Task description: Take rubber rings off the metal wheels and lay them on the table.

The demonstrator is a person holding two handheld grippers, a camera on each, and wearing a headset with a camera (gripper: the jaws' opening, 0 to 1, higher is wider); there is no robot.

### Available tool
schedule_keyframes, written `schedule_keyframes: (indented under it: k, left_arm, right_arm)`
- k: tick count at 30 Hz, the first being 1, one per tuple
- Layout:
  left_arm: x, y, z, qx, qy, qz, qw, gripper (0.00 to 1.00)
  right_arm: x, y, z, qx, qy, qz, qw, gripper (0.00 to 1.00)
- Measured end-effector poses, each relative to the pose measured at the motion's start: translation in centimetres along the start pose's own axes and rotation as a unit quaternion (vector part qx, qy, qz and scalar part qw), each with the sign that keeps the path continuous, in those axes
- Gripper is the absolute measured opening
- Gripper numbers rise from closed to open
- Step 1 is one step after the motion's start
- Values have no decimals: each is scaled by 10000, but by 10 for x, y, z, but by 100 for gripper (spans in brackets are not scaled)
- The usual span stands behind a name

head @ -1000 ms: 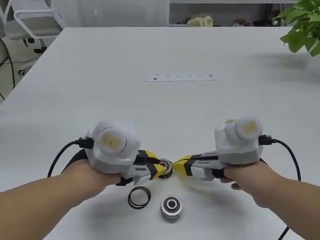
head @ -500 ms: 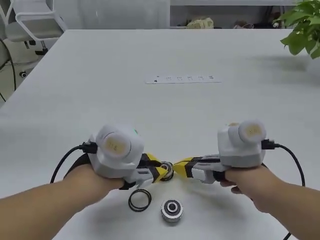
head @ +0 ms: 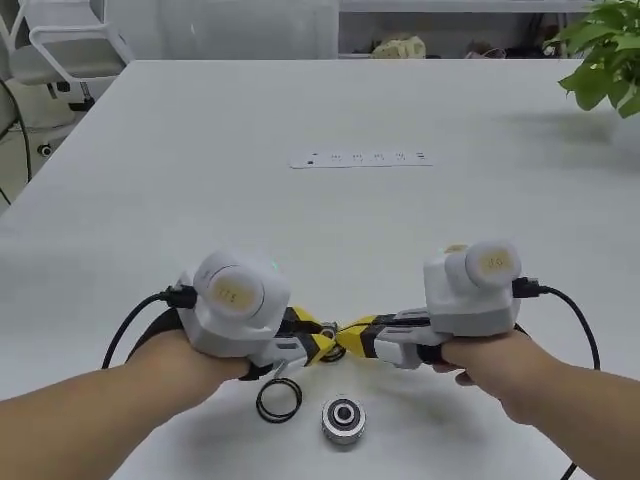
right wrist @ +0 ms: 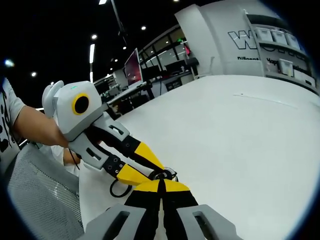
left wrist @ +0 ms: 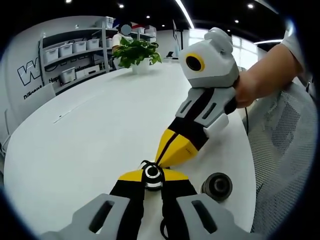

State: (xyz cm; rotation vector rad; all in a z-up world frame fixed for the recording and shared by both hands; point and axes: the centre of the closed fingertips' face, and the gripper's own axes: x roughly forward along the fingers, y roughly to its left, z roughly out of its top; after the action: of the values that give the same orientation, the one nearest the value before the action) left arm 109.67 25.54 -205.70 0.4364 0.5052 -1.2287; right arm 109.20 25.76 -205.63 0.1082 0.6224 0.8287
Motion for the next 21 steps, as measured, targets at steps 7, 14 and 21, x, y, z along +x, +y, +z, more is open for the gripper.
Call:
schedule_keyframes:
  k: [7,14,21]
  left_arm:
    - [0,0,0,-4,-21,-1,10000,8]
    - [0,0,0,-11,-38,-3,10000,8]
    - [0,1,1,12,-85,-57,9999,8]
  right_arm:
    - [0,0,1,-37,-20,29,10000,0]
    - [1,7,9,22,-188,180,9997,0]
    - [-1,1,7,39,-196,92,9998,0]
